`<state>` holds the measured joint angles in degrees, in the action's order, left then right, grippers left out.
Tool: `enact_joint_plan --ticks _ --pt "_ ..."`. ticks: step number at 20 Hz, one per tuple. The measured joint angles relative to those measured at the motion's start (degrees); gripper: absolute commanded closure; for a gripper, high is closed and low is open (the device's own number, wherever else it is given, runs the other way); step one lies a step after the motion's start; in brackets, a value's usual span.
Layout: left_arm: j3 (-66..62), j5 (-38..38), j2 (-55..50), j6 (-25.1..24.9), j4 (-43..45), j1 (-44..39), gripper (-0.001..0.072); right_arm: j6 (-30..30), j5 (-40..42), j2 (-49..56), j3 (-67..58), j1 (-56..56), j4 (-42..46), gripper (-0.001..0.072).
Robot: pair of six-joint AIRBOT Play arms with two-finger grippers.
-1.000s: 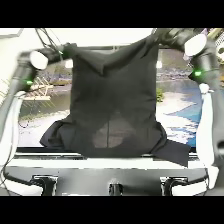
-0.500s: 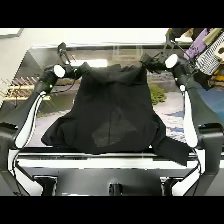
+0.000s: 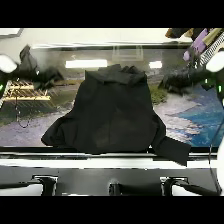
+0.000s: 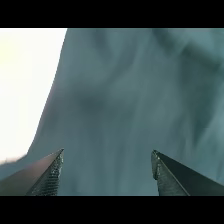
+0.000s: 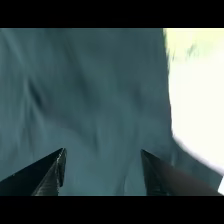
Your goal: Fold the clothes and pants, and hang the long-sleeved shirts on hangers.
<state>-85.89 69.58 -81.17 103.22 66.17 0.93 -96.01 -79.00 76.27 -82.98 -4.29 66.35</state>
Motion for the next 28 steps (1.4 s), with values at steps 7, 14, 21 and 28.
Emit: enact_joint_plan --ticks 7,14,21,28 --pt "45.4 -5.0 30.0 0.8 -9.6 1.1 0.0089 -12.7 7.7 -24.3 42.8 8.2 -1.4 0.0152" --pt "61.9 -6.6 39.7 3.4 -13.4 1.1 0.0089 -18.2 21.7 -25.8 58.4 12.6 -5.2 0.0524" --pt "64.5 -10.0 34.3 3.5 -14.2 -4.1 0.0090 -22.6 30.7 -25.6 60.1 13.0 -10.3 0.0679" --pt "64.5 -21.5 27.0 4.0 -20.2 -12.1 0.0684 -25.7 28.6 -33.2 60.2 13.0 -11.2 0.0680"
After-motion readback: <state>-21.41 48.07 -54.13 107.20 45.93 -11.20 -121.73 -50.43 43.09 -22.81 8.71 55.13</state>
